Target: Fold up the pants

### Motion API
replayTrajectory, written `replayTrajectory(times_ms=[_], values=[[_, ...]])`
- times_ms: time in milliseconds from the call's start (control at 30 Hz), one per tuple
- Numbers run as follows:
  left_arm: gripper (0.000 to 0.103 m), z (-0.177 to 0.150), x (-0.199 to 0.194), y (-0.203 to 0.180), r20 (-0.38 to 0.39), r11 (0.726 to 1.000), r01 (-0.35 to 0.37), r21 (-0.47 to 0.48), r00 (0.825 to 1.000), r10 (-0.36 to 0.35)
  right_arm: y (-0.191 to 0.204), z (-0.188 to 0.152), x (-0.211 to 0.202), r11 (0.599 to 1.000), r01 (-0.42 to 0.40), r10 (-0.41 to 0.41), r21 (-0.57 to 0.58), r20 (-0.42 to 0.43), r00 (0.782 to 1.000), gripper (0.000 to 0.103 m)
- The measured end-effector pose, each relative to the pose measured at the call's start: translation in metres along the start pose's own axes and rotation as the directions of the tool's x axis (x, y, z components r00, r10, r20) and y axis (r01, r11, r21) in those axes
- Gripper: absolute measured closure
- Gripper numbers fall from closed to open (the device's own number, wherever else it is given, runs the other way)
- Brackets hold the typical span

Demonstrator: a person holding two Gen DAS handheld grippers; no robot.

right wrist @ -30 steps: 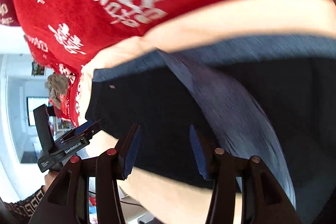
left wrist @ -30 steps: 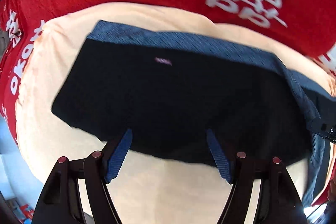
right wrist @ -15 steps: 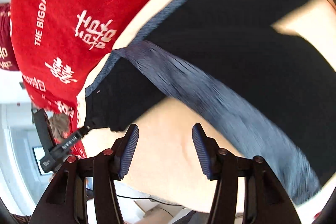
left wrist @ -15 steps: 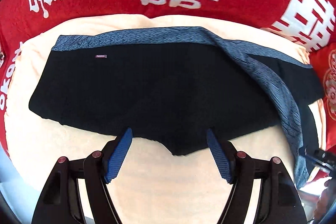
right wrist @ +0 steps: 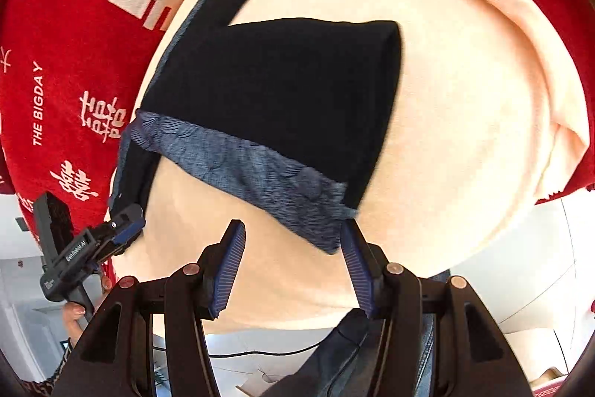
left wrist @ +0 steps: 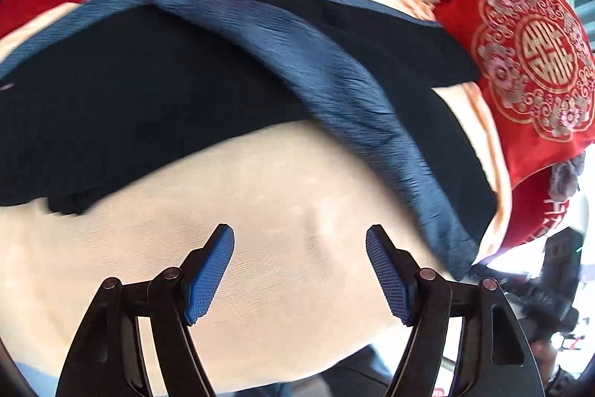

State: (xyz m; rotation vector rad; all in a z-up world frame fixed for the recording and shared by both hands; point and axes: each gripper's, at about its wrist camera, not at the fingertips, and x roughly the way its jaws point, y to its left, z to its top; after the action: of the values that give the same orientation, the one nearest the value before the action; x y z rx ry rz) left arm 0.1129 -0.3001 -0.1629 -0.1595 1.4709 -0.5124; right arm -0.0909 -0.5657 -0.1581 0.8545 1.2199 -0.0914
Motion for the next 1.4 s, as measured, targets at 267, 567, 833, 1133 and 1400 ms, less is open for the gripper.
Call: replayTrajectory(times_ms=[267, 567, 833, 1133, 1400], values=[[0.028, 0.026, 0.049, -0.055, -0.066, 0.999, 0.042, 0.011, 0.997, -0.041, -0.046, 0.015, 0.018, 0.967, -0.239, 0.245, 0.084, -0.078, 0.966, 0.046], [0.029, 0.037, 0.063, -0.074, -0.058, 0.999, 0.051, 0.002, 0.997, -0.05, -0.065, 0.026, 0.04, 0.909, -0.377, 0.403, 0.179, -0.14, 0.904, 0.084], [0.089, 0.056, 0.043, -0.086, -0.015, 0.988, 0.14, -0.064, 0.99, -0.142, -0.02, 0.061, -0.012, 0.909, -0.415, 0.417, 0.042, -0.103, 0.903, 0.092], [0.089, 0.145, -0.002, -0.127, 0.186, 0.99, 0.14, -0.018, 0.973, -0.134, 0.066, 0.203, -0.074, 0.89, -0.347, 0.361, -0.294, -0.006, 0.932, 0.093], [0.082, 0.196, 0.0, -0.133, 0.271, 0.994, -0.106, 0.009, 0.957, 0.1, 0.107, 0.322, -0.008, 0.915, -0.14, 0.161, -0.379, 0.026, 0.987, 0.089]])
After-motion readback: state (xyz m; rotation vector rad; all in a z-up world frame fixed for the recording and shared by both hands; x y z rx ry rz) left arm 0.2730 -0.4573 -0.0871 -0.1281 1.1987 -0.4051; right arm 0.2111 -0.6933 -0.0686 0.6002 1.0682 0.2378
